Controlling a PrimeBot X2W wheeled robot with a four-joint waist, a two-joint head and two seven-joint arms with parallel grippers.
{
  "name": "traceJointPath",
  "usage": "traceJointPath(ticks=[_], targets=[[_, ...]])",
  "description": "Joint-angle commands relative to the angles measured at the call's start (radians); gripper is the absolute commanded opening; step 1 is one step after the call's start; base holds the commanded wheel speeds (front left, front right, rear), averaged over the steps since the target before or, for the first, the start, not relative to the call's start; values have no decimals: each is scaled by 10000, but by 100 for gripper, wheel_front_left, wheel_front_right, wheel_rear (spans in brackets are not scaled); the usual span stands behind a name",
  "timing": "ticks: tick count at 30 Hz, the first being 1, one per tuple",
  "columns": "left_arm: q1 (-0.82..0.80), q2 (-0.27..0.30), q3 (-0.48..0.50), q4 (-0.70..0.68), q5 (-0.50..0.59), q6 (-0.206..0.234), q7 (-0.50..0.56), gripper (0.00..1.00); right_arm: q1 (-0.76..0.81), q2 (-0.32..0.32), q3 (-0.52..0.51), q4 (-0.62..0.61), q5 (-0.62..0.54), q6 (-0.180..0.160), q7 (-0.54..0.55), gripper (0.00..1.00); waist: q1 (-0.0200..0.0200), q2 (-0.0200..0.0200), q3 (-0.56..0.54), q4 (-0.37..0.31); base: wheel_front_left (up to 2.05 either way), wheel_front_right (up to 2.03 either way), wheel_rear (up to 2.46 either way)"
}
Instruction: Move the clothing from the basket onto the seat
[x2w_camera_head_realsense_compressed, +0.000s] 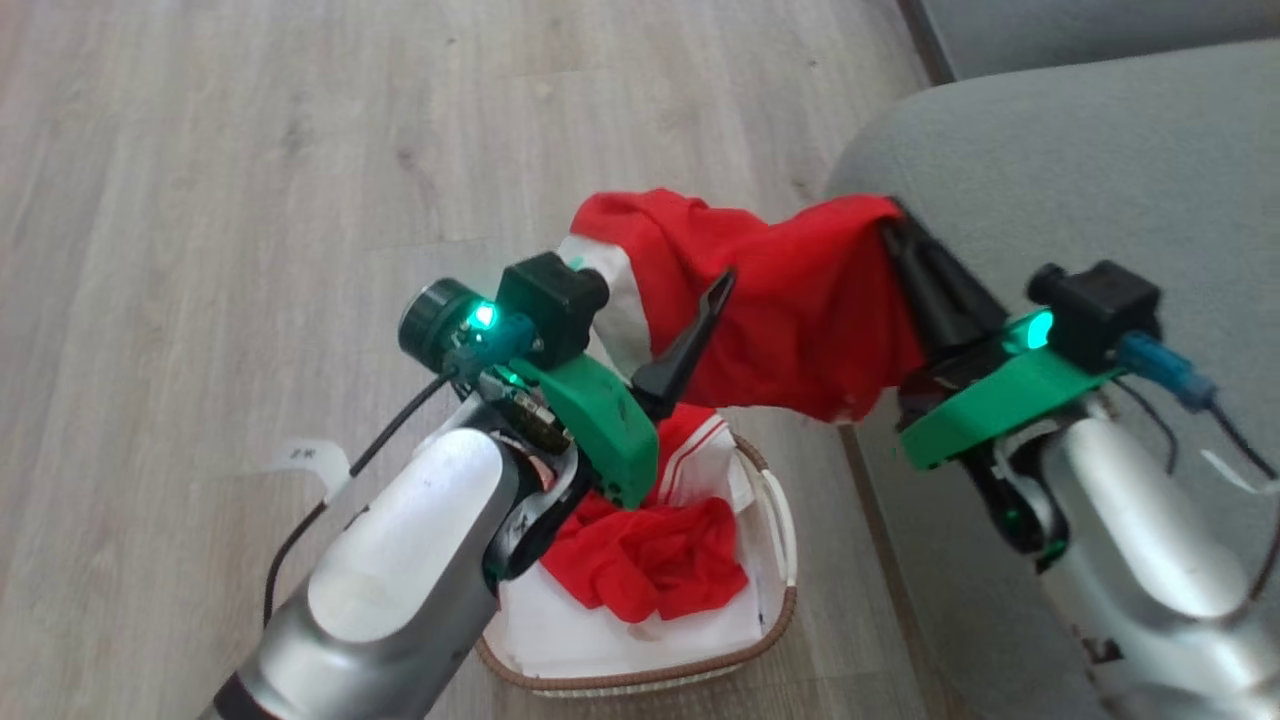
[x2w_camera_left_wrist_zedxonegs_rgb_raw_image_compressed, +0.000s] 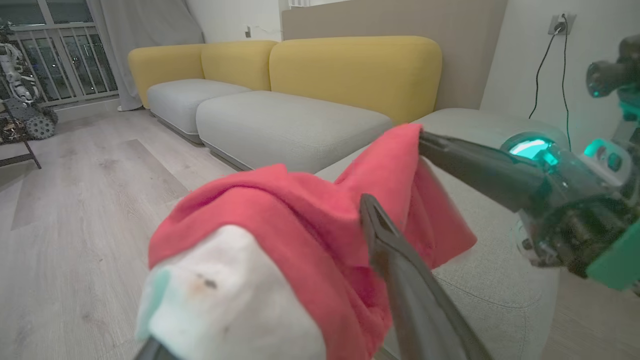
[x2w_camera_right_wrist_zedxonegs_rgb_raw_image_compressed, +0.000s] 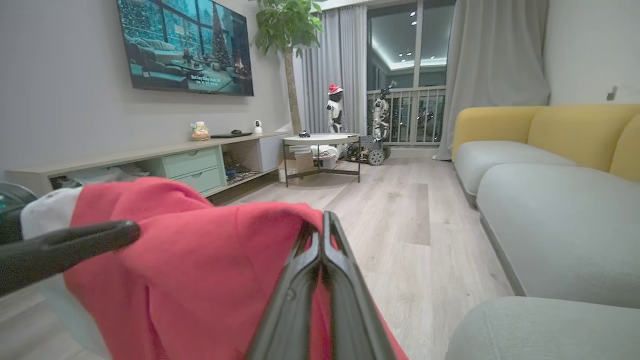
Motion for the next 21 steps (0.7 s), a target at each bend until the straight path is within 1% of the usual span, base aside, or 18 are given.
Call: traceJointPath(ticks=[1,6,7,12,21], targets=[[-346,236,278,-424,-93,25,25,100,-38,-98,-179,-546,-84,-2,-101,0,0,-1,35,-237,0,0,0],[-218,267,143,-518,-103,31,71,100,145,-289,-783,-1073,-199,-2,-101,0,0,-1,120,-728,0,0,0],[-218,267,143,-518,-103,31,71,100,145,-289,-783,-1073,-199,-2,-101,0,0,-1,120,-728,0,0,0],[-147,322,57,-609,-103,21,41,100,226,-489,-1334,-1579,-330,-2,-101,0,0,-1,271,-1297,0,0,0],[-110,335,-172,-752,-135,-96,41,100,452,-886,-2859,-2399,-565,-2,-101,0,0,-1,437,-2259,0,0,0]])
